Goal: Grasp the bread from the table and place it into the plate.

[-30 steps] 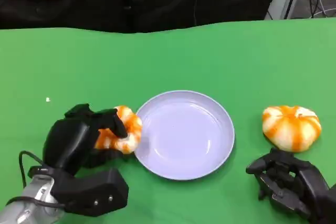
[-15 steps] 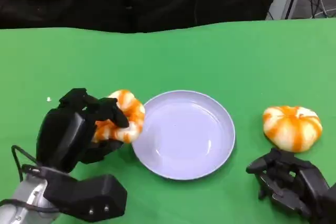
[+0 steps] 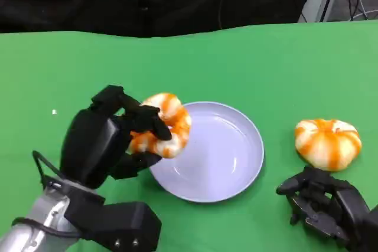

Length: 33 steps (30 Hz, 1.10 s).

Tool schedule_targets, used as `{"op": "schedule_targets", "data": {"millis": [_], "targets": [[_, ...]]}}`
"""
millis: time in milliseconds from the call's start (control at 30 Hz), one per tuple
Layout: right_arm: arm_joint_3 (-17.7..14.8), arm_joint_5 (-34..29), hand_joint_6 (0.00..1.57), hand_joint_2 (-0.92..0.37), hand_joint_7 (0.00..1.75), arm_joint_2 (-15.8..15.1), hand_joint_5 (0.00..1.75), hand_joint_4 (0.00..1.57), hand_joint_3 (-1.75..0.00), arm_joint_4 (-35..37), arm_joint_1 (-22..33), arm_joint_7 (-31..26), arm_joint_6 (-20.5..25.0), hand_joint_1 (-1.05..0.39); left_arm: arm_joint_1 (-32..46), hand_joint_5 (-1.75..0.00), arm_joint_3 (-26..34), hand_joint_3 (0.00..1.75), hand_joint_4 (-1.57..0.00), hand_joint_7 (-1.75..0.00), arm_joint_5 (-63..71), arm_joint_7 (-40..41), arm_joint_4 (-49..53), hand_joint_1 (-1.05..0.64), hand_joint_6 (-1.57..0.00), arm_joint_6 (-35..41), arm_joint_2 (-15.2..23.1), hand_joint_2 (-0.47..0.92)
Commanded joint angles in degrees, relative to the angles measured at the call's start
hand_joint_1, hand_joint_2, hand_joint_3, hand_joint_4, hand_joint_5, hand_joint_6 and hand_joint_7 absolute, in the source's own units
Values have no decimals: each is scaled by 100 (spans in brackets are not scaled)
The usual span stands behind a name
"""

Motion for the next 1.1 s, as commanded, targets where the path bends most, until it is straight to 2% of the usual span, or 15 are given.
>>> {"op": "schedule_targets", "data": {"millis": [33, 200, 400, 467, 533, 867, 1000, 1100], "targets": [[8, -48, 76, -92, 103, -16, 173, 65, -43, 61, 47, -79, 55, -27, -263, -155, -98, 75, -83, -102, 7, -115, 242, -8, -93, -72, -88, 62], [28, -106, 76, -92, 103, 7, 173, 65, -44, 31, 64, -163, 22, -27, -466, -161, -236, 69, -80, -112, 115, 2, 608, -5, -88, -224, -191, 62], [87, -201, 76, -92, 102, 38, 174, 67, -45, -15, 98, -288, -8, -29, -781, -167, -444, 66, -76, -115, 146, -18, 1145, -7, -85, -312, -417, 62], [111, -225, 75, -92, 102, 66, 175, 67, -46, -22, 98, -334, 3, -27, -979, -173, -543, 64, -72, -131, 151, 22, 1506, -5, -77, -420, -543, 63], [124, -224, 75, -92, 101, 82, 175, 67, -46, -19, 96, -357, 22, -26, -1101, -174, -599, 64, -71, -135, 155, 81, 1743, -5, -75, -519, -593, 63], [215, -282, 77, -92, 98, 141, 175, 67, -47, -95, 135, -487, 76, -26, -1682, -175, -847, 62, -69, -136, 180, 234, 2939, -3, -74, -707, -900, 66], [227, -279, 77, -92, 98, 145, 175, 67, -48, -71, 118, -499, 85, -24, -2000, -175, -946, 59, -66, -142, 199, 257, 3508, -4, -69, -749, -1033, 67], [233, -274, 77, -92, 98, 153, 175, 66, -49, -76, 132, -497, 55, -23, -2117, -175, -1006, 54, -66, -136, 215, 296, 3705, -5, -71, -767, -1062, 69]]}}
